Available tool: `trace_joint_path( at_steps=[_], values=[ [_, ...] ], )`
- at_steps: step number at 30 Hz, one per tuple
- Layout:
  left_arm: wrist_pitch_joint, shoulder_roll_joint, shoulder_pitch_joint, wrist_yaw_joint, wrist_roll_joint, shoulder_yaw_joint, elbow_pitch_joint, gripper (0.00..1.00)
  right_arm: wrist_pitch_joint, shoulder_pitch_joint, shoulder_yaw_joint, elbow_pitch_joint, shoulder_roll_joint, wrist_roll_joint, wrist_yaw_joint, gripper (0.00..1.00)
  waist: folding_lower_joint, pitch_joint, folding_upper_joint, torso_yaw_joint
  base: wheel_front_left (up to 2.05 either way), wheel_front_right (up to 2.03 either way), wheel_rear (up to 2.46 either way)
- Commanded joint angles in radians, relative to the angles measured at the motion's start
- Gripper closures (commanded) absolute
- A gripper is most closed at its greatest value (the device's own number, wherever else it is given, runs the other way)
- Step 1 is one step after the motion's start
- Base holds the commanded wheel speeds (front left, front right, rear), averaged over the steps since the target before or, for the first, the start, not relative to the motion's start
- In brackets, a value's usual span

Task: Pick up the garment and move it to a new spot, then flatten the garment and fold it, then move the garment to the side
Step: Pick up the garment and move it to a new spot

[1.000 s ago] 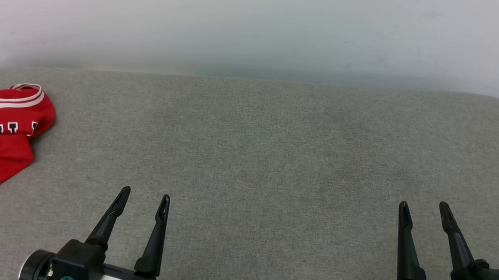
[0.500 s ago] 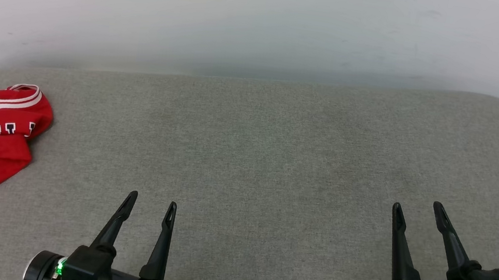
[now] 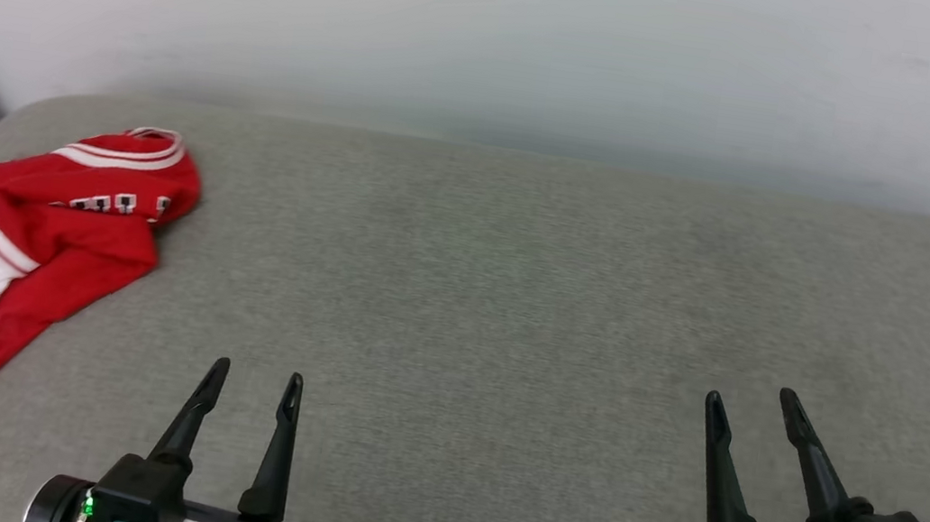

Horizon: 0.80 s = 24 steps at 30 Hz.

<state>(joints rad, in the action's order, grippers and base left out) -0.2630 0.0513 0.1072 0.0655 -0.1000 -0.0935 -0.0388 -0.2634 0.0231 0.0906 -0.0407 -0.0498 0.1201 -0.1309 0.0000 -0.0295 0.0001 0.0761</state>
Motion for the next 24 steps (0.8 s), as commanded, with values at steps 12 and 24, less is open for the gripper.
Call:
trace_joint_path(
  at_steps=[12,24],
  values=[
    [-0.003,-0.001,0.034,-0.009,0.027,0.048,-0.018,0.00,-0.002,0.026,0.037,0.004,-0.001,0.004,0.000,0.00,0.0000,0.021,-0.0001,0.243,0.00,0.00,0.00],
    [-0.003,-0.002,0.061,0.012,0.019,0.067,-0.012,0.00,-0.002,0.038,0.067,0.000,-0.001,0.045,0.000,0.00,0.0000,0.048,-0.0001,0.355,0.00,0.00,0.00]
  ],
)
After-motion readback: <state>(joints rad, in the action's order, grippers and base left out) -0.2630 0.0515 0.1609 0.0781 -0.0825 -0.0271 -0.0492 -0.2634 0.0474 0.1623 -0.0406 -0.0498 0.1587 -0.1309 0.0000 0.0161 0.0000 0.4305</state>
